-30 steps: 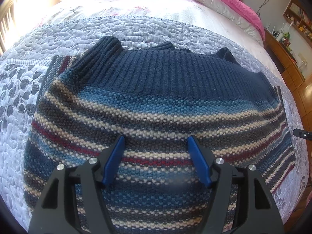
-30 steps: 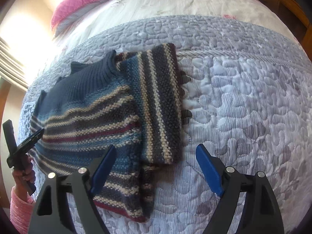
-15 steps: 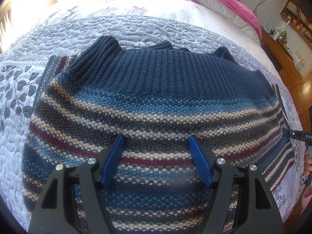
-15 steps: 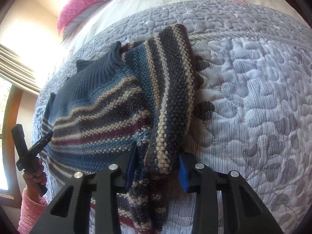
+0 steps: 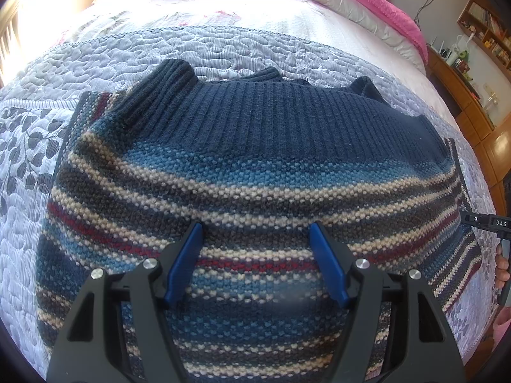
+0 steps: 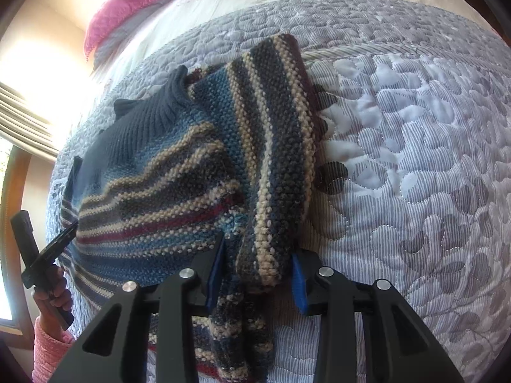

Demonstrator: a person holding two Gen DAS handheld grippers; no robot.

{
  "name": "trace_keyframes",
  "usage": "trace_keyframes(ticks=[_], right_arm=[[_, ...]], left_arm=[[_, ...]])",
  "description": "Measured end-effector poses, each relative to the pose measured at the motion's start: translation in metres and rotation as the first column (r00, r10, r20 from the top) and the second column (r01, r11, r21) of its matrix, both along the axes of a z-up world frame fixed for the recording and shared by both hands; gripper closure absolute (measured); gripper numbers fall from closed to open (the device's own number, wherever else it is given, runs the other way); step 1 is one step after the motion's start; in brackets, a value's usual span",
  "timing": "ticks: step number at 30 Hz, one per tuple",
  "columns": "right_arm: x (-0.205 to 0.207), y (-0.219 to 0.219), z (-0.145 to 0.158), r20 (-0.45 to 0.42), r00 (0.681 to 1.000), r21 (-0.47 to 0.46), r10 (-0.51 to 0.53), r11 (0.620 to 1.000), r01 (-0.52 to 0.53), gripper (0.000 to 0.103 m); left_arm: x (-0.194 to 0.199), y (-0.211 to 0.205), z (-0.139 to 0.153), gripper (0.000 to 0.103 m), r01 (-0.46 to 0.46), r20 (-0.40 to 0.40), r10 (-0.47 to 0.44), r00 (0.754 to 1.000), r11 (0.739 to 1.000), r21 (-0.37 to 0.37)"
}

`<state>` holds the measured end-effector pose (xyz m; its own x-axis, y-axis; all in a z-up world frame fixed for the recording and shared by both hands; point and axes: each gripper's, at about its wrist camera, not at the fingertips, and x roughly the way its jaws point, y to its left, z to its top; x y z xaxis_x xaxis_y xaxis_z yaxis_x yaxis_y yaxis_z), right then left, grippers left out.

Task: Fold small clothes
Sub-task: 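Lift the held side edge and fold it over the body with the right gripper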

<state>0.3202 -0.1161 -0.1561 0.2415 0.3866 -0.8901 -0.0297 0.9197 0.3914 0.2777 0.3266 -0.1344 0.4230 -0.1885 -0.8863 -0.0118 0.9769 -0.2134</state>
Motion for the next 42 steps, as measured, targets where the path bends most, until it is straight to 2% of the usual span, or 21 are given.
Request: trace_keyframes(ticks=[3,6,8,13,18,22,25,26,33,36,38,42], right_arm=[[-0.003,-0.003,0.011,0.000,1.000,0.051,-0.024,0.998,0.024,0.069],[-0.005,-0.004,0.031,0.012,0.999,0.138,-0.047,0.989,0.045,0.071],[-0.005,0.006,0.048,0.032,0.999,0.183,-0.035,0.983,0.029,0.071],[-0.010,0.065,0.092,0.112,0.990,0.191,0.081,0.976,-0.101,0.071],[-0.013,0.136,0.110,0.154,0.966,0.182,0.207,0.955,-0.234,0.071],[-0.012,0.187,0.106,0.150,0.946,0.166,0.286,0.936,-0.309,0.072],[-0.011,0.218,0.090,0.110,0.939,0.123,0.325,0.933,-0.337,0.074],[-0.010,0.226,0.083,0.093,0.939,0.112,0.330,0.934,-0.339,0.077],[-0.010,0.243,0.041,0.031,0.936,0.069,0.349,0.934,-0.351,0.075],[-0.011,0.241,0.042,0.037,0.930,0.093,0.366,0.925,-0.368,0.066],[-0.012,0.239,0.046,0.044,0.925,0.118,0.378,0.917,-0.381,0.055],[-0.021,0.234,0.064,0.077,0.915,0.134,0.396,0.906,-0.403,0.050]], left_arm=[[-0.004,0.004,0.009,0.034,0.004,-0.011,-0.004,1.000,1.000,-0.016],[-0.013,0.014,0.022,0.034,-0.001,-0.003,0.001,1.000,0.998,-0.070],[-0.017,0.022,0.028,0.033,-0.004,0.002,0.004,1.000,0.998,-0.067],[-0.025,0.043,0.028,0.033,-0.017,0.000,0.017,1.000,0.999,-0.050],[-0.033,0.058,0.029,0.033,-0.025,0.009,0.026,1.000,0.997,-0.070],[-0.036,0.065,0.032,0.033,-0.029,0.014,0.030,0.999,0.997,-0.075],[-0.038,0.068,0.033,0.033,-0.028,0.020,0.029,0.999,0.996,-0.086],[-0.039,0.069,0.033,0.033,-0.026,0.019,0.028,0.999,0.996,-0.089],[-0.041,0.069,0.031,0.033,-0.020,0.015,0.022,1.000,0.995,-0.102],[-0.039,0.067,0.032,0.033,-0.021,0.013,0.022,1.000,0.992,-0.128],[-0.038,0.063,0.035,0.033,-0.018,0.016,0.020,1.000,0.989,-0.144],[-0.036,0.052,0.044,0.033,0.001,0.028,0.003,1.000,0.985,-0.170]])
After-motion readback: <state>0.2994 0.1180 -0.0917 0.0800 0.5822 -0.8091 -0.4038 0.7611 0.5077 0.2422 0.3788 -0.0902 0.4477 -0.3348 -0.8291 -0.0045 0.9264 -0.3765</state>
